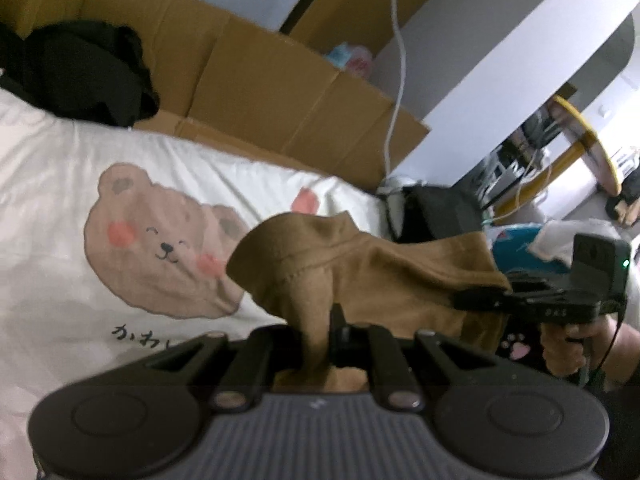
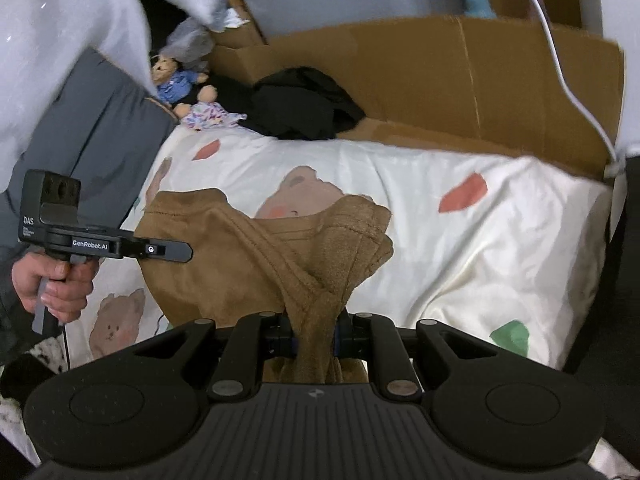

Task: Fold clothes
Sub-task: 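Close both grippers on the shirt end side by side, then lift the pinched shirt end up with both grippers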

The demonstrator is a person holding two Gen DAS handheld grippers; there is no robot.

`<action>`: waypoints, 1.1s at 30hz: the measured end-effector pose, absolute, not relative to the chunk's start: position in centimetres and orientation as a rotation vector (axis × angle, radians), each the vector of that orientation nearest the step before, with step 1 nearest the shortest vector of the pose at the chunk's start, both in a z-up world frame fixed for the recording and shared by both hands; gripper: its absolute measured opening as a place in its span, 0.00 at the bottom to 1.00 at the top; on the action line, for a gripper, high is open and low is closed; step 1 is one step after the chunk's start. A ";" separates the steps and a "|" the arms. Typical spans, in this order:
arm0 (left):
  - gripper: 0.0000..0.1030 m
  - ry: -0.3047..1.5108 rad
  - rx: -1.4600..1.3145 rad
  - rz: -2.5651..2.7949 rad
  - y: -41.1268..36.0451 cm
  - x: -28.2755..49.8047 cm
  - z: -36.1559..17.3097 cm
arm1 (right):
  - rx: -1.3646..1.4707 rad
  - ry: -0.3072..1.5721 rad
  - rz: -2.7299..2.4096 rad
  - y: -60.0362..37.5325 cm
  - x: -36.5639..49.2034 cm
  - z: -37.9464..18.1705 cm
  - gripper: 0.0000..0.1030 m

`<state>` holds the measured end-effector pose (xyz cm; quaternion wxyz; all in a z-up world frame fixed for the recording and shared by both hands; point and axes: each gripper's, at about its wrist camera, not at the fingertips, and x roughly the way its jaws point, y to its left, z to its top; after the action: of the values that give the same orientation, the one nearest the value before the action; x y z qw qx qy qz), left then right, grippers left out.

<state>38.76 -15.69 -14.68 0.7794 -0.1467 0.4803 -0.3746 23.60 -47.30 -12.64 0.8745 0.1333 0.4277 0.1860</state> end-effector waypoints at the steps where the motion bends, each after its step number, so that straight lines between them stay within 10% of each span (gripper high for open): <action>1: 0.08 1.039 -0.326 -0.803 -15.5 38.6 -14.2 | 0.276 0.893 0.386 -47.2 23.4 -12.0 0.15; 33: 0.08 0.634 -0.223 -0.761 -20.4 30.7 11.5 | 0.188 0.463 0.181 -46.8 14.1 13.3 0.15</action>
<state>30.75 -20.36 11.50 0.8739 -0.1066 0.3035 -0.3644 14.10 -46.79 13.25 0.9649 0.0931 0.2287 0.0893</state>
